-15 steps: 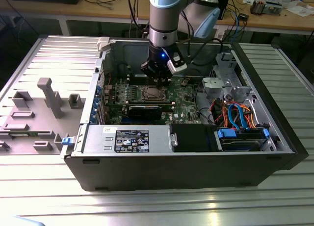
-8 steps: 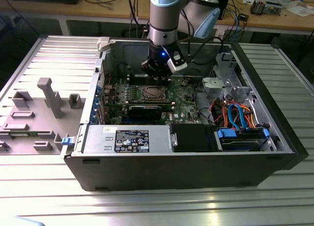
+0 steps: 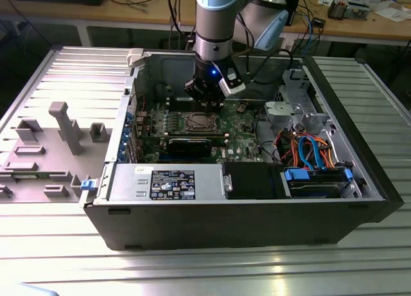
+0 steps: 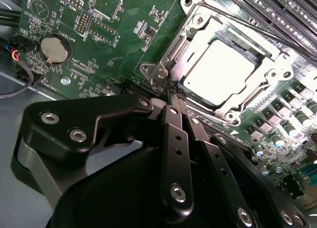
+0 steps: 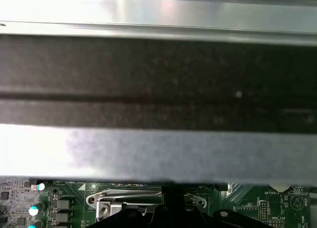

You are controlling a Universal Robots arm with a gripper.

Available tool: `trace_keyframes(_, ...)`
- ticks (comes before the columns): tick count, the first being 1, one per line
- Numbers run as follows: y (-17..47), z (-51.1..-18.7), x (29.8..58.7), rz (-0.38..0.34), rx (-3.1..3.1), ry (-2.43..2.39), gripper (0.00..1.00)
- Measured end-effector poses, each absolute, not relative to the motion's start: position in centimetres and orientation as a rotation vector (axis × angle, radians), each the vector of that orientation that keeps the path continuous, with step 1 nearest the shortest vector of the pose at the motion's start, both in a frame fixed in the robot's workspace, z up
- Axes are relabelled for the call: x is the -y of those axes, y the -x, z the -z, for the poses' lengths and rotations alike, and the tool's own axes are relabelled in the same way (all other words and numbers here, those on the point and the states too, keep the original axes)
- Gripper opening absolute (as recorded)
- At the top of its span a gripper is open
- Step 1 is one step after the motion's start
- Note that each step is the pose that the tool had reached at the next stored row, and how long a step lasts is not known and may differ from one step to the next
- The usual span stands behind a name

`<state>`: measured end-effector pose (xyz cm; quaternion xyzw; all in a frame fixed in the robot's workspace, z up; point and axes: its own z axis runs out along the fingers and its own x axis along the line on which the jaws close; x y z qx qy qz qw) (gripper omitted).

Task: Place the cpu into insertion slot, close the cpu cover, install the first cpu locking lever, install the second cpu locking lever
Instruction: 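Install the first cpu locking lever, then install the second cpu locking lever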

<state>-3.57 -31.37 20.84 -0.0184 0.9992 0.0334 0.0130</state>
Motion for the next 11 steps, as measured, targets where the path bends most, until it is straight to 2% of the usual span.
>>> trace_keyframes(11, 3.57, -20.84, 31.66, -0.104, -3.113, 0.057, 0.11)
